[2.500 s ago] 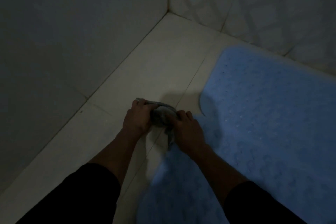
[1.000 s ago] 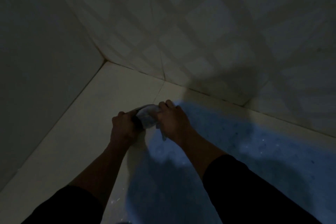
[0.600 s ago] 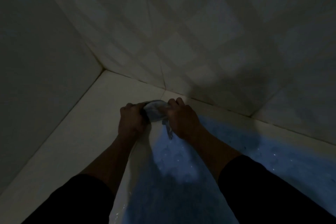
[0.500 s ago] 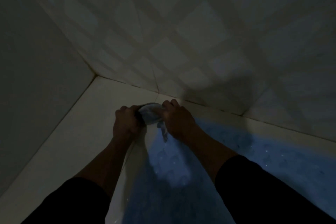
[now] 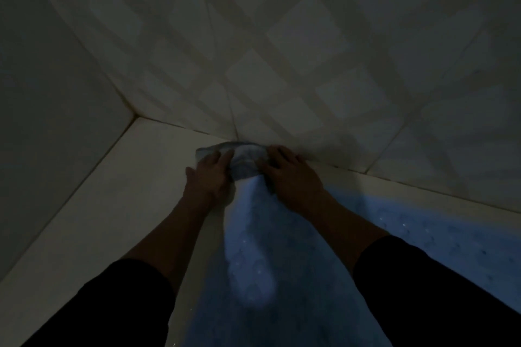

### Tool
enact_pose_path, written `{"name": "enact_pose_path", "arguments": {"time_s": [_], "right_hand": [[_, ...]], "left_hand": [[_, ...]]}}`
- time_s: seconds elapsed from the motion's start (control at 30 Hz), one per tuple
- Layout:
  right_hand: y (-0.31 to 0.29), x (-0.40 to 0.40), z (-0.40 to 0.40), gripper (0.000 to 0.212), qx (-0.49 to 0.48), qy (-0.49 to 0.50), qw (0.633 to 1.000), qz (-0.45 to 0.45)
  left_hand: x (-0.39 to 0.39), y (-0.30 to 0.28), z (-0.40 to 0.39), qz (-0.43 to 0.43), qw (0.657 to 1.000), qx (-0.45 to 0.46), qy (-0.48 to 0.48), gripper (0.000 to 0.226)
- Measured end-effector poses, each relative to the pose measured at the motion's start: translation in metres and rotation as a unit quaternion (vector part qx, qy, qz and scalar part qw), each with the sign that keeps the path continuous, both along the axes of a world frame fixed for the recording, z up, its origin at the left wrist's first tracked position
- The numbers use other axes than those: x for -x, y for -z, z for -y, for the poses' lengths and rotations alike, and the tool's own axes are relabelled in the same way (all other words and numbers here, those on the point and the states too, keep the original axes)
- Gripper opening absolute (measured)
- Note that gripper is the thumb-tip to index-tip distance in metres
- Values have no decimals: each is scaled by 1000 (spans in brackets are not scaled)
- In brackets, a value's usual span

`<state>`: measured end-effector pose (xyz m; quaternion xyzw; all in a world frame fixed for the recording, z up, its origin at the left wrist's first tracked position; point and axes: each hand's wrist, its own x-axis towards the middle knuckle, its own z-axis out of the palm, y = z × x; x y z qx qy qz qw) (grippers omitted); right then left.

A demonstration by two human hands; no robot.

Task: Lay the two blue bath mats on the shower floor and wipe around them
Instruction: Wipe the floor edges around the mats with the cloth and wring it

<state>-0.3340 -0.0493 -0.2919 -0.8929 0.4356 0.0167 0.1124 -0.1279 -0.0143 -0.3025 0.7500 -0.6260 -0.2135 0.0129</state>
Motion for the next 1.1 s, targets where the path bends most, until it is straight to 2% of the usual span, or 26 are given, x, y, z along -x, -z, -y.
{"name": "enact_pose_path", "arguments": {"time_s": [0.17, 0.2, 0.27, 0.33, 0.37, 0.43, 0.47, 0.57, 0.63, 0.73, 0.8, 0.9, 1.0, 1.1], "right_hand": [[-10, 8, 0, 48, -4, -5, 1000, 3], [-13, 12, -1, 50, -6, -1, 1000, 11], [-16, 20, -1, 68, -7, 6, 1000, 24], [-19, 27, -2, 78, -14, 21, 1000, 7], [-24, 30, -4, 74, -26, 34, 999, -4], [-30, 36, -13, 50, -35, 61, 997, -20], [-29, 42, -18, 45, -39, 68, 997, -23], [-35, 53, -35, 54, -72, 87, 993, -28], [-40, 52, -42, 57, -90, 90, 991, -31], [-33, 38, -37, 58, -101, 89, 990, -29], [-25, 31, -37, 53, -100, 95, 990, -8], [-11, 33, -36, 46, -82, 100, 991, 32], [3, 48, -31, 46, -77, 99, 990, 60], [1, 68, -31, 51, -87, 116, 985, 89]], "left_hand": [[4, 0, -1, 13, 999, 0, 49, 72], [5, 1, 0, 8, 998, -5, 57, 74], [14, -5, 3, 3, 998, -23, 66, 80], [26, -12, 5, 1, 996, -30, 81, 78], [30, -14, 7, 4, 995, -34, 93, 72], [35, -17, 10, -18, 994, -30, 108, 66], [36, -16, 10, -25, 992, -25, 121, 63], [33, -10, 14, -47, 989, -21, 139, 70], [36, -12, 15, -41, 992, -28, 120, 63], [34, -7, 8, -105, 984, 27, 139, 63], [22, 19, 12, -153, 974, 16, 168, 69], [34, 4, 8, -127, 983, 23, 127, 66], [46, -2, 8, -78, 985, 70, 139, 68], [59, -6, 4, -46, 989, 53, 130, 67]]}}
